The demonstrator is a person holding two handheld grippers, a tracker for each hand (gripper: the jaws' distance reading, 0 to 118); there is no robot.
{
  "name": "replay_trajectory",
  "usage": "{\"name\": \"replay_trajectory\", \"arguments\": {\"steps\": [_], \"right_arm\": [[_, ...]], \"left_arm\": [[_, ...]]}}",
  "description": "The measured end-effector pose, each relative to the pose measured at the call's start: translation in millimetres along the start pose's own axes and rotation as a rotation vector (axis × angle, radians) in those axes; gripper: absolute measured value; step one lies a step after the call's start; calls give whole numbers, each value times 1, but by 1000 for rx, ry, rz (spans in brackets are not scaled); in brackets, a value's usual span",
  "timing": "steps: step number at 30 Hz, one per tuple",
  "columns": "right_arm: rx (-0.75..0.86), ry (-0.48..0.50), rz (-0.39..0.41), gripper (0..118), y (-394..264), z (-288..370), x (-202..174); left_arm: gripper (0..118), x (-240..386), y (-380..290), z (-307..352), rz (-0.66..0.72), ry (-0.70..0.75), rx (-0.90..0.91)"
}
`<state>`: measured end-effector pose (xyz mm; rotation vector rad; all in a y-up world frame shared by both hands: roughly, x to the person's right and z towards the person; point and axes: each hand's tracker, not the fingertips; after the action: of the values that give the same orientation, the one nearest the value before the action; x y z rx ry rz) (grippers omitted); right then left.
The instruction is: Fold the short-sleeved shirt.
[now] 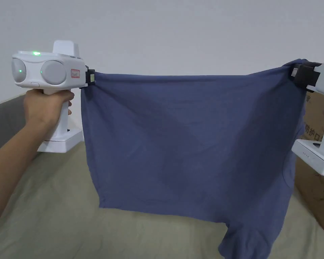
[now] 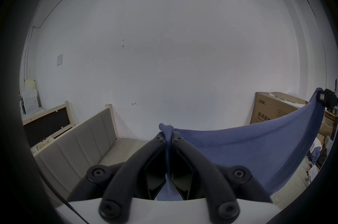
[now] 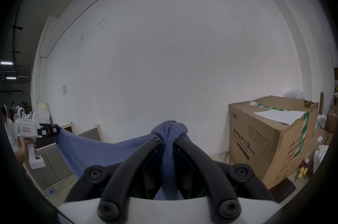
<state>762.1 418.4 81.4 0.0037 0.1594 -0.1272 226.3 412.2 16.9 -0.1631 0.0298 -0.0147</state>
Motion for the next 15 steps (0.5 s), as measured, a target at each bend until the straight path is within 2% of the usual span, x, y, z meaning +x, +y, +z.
{"name": "replay_trajectory", "arguments": {"steps": [6, 11, 15], "right_arm": [[-60, -29, 47, 4, -41, -34, 21], [-146, -62, 31, 4, -104, -42, 32], [-245, -61, -14, 4, -164, -38, 41]], "left_arm": [[1, 18, -35, -51, -21, -4, -34], [1, 29, -97, -72, -5, -20, -89], [1, 33, -158, -83, -15, -22, -173]]}}
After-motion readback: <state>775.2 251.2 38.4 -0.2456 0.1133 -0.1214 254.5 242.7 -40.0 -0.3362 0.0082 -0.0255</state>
